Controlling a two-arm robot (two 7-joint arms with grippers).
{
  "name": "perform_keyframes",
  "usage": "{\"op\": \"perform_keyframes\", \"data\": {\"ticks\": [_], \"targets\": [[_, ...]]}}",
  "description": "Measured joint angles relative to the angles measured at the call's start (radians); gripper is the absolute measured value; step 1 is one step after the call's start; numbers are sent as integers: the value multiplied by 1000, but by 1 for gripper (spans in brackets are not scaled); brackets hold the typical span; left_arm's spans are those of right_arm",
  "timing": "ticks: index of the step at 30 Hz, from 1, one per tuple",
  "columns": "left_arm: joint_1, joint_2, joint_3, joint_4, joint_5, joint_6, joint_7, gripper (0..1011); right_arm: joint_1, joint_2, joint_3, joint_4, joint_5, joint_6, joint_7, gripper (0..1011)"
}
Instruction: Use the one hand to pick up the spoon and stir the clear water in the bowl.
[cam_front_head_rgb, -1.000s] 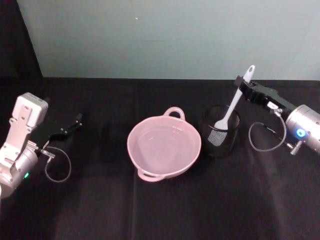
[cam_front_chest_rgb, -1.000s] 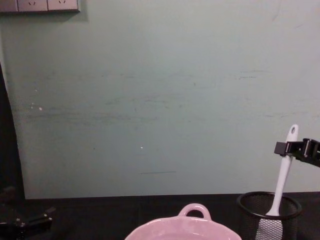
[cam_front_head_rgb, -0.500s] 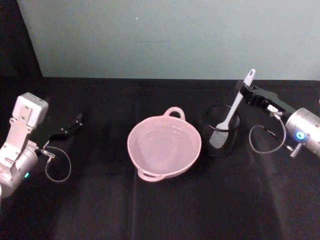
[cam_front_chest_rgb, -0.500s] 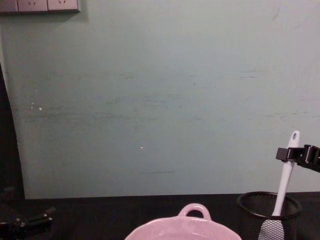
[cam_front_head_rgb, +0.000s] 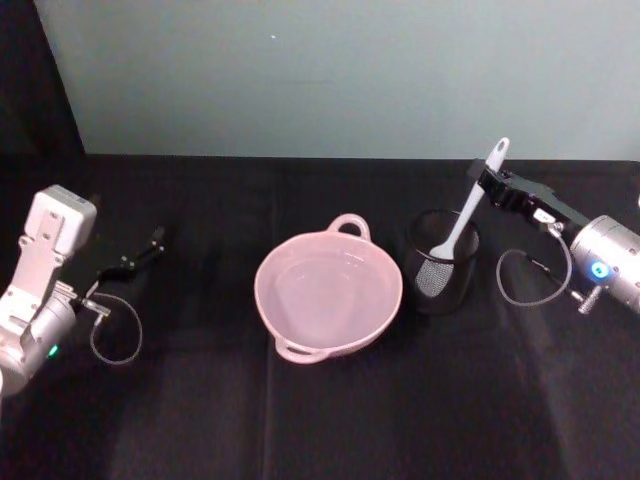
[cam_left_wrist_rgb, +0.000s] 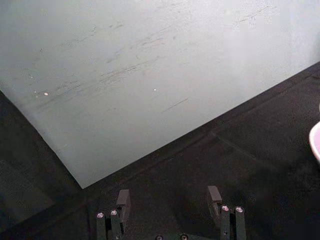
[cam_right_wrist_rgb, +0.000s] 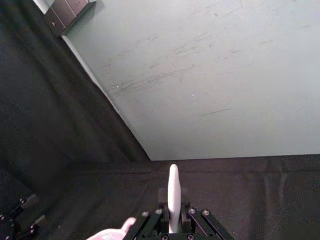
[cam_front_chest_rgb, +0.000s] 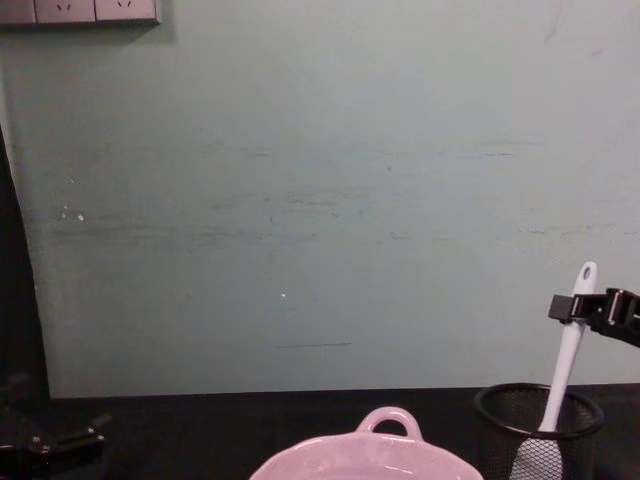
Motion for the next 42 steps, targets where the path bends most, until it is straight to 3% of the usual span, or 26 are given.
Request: {"op": "perform_keyframes", "data": {"ticks": [16,38,42], "targets": [[0,0,0,0,0,0,0,1011,14,-1,-14,30,16,-12,7,153],[0,0,0,0,0,0,0,1011,11,-2,-11,25,12,-11,6,865],[0,0,0,0,0,0,0,1011,13,6,-27,27,-13,-41,4,947]]}}
